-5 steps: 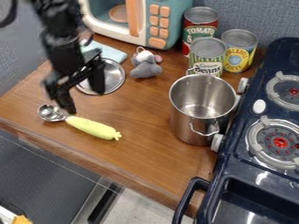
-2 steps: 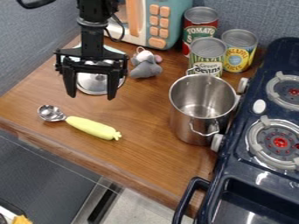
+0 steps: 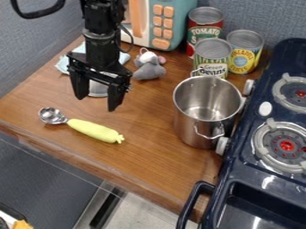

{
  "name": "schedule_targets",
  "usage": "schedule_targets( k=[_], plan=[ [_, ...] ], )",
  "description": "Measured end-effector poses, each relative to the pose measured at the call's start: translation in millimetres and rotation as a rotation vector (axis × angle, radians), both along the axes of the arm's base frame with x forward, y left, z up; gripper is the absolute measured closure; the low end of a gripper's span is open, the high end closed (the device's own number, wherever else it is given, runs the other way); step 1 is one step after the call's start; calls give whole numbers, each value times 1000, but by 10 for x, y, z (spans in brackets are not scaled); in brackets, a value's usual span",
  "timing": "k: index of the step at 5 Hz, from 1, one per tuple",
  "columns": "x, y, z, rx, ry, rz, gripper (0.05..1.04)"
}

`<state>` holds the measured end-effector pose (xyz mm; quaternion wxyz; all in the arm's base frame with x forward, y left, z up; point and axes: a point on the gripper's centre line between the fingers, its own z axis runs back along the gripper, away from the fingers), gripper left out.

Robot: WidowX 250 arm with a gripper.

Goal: Turn the yellow spoon counterclockwise

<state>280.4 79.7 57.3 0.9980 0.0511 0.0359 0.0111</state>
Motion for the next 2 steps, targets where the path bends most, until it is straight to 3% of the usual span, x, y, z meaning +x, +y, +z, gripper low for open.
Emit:
schedule_targets(
  k=[1,2],
  plan=[
    [50,-17,-19,-9,-35,-48,84],
    [64,-32,-13,-26,-38,-68,84]
  ],
)
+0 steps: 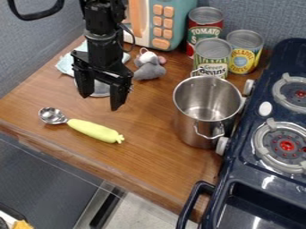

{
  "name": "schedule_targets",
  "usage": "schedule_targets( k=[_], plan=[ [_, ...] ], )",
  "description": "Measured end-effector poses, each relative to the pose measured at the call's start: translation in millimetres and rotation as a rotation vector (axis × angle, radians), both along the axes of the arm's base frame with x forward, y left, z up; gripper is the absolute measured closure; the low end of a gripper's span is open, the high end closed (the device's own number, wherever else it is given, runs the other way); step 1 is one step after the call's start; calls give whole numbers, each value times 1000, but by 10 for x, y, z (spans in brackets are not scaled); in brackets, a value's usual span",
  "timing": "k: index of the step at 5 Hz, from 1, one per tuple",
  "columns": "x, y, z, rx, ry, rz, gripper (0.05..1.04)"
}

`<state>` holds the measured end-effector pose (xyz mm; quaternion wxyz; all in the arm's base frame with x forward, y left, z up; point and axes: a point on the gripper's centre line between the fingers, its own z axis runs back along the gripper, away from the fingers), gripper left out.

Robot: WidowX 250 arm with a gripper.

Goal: Turn the yellow spoon counterclockwise

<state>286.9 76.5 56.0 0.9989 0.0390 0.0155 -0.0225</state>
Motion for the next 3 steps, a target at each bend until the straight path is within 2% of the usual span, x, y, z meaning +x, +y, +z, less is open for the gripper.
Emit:
schedule_targets(
  k=[1,3],
  plan=[
    [-55,48,-37,-43,67,-62,83],
    [-55,48,-37,-46,67,-65,84]
  ],
)
